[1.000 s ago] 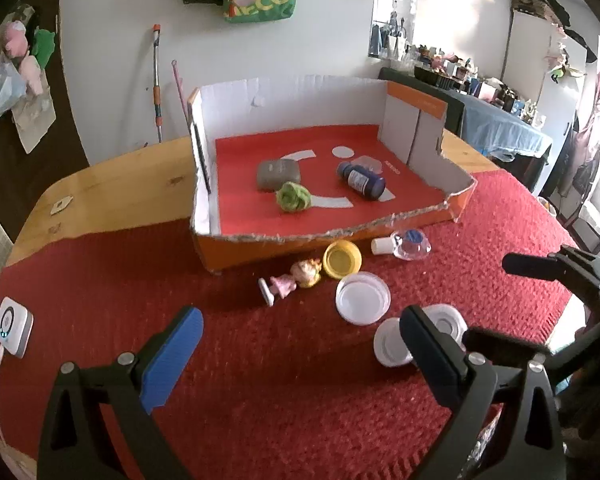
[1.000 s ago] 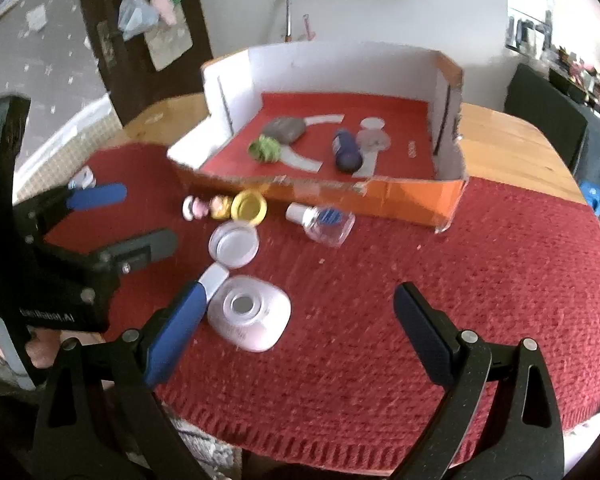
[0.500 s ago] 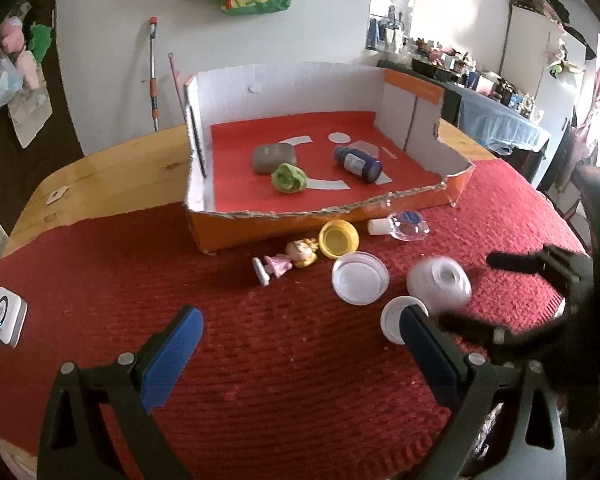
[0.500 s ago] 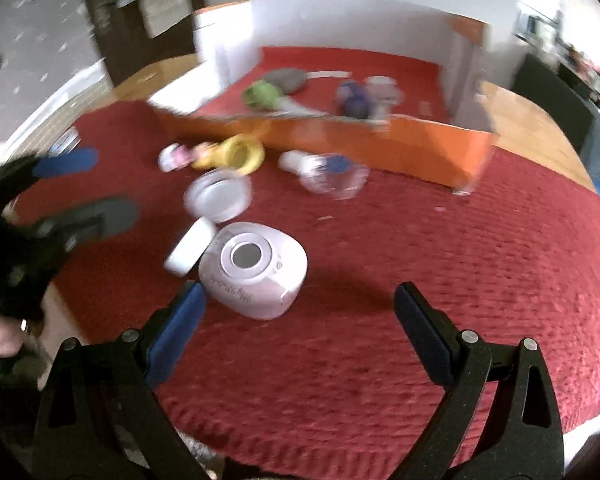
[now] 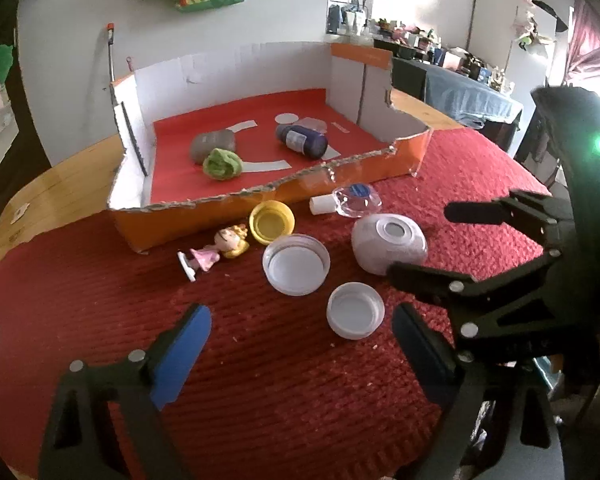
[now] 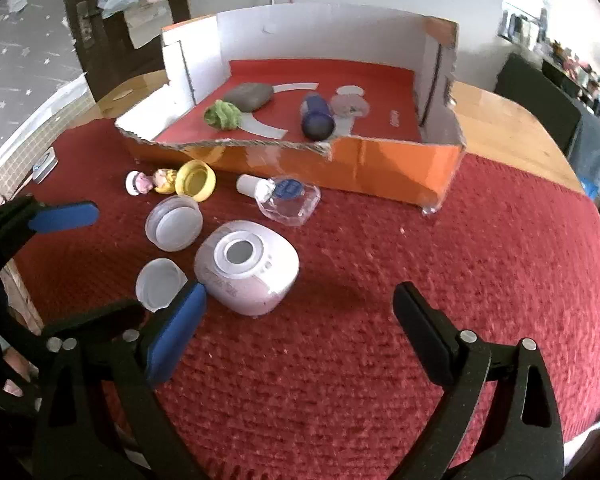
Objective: Organize objects
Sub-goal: 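Grasp white round lid with left tool while right tool grasps white cylindrical device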
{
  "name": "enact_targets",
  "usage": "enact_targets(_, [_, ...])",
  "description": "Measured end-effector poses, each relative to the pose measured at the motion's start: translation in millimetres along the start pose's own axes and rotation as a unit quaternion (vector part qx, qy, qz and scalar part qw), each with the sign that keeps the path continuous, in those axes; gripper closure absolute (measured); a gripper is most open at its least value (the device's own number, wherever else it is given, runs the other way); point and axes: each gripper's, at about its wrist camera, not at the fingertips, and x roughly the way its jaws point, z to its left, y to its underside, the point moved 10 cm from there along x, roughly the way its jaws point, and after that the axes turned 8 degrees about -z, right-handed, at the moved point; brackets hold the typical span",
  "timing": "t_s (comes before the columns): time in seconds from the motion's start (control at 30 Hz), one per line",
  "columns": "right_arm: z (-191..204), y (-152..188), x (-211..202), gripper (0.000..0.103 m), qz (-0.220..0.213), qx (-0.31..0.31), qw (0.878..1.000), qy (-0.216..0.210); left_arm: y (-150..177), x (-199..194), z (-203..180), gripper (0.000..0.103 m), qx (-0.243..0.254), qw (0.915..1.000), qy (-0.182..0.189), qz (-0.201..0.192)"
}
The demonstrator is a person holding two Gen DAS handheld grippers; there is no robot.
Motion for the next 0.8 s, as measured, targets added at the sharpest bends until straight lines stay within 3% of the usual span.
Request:
enact_targets(0.13, [3, -4, 5, 0.019, -0.001, -0.011, 1.0, -0.014, 4, 4, -6, 0.021, 0.002, 0.9997, 0.022, 0.005])
enact_targets(0.37, [9, -8, 12, 0.036, 0.001, -0.016, 0.999, -0.03, 4, 9, -19, 0.03, 0.024, 0.999, 0.038, 0.006])
enact_targets(0.5, [10, -10, 13, 0.044, 0.0, -0.015, 0.999, -0.033, 4, 14, -21, 0.044, 0.026, 0.9987, 0.041, 0.011])
enact_targets(0.57, [11, -11, 12, 0.055, 0.001, -0.012, 0.999, -0.038, 3, 14, -20, 0.055, 0.03, 0.9988, 0.037, 0.008])
enact_targets(0.63, [10, -11, 12, 0.056, 0.003, -0.006, 0.999, -0.04, 3, 13, -20, 0.069, 0.026, 0.9987, 0.044, 0.008])
enact_targets(0.8, [8, -9, 9, 0.056, 0.005, 0.011, 0.999, -0.044, 3, 13, -18, 0.07, 0.015, 0.9986, 0.05, 0.007])
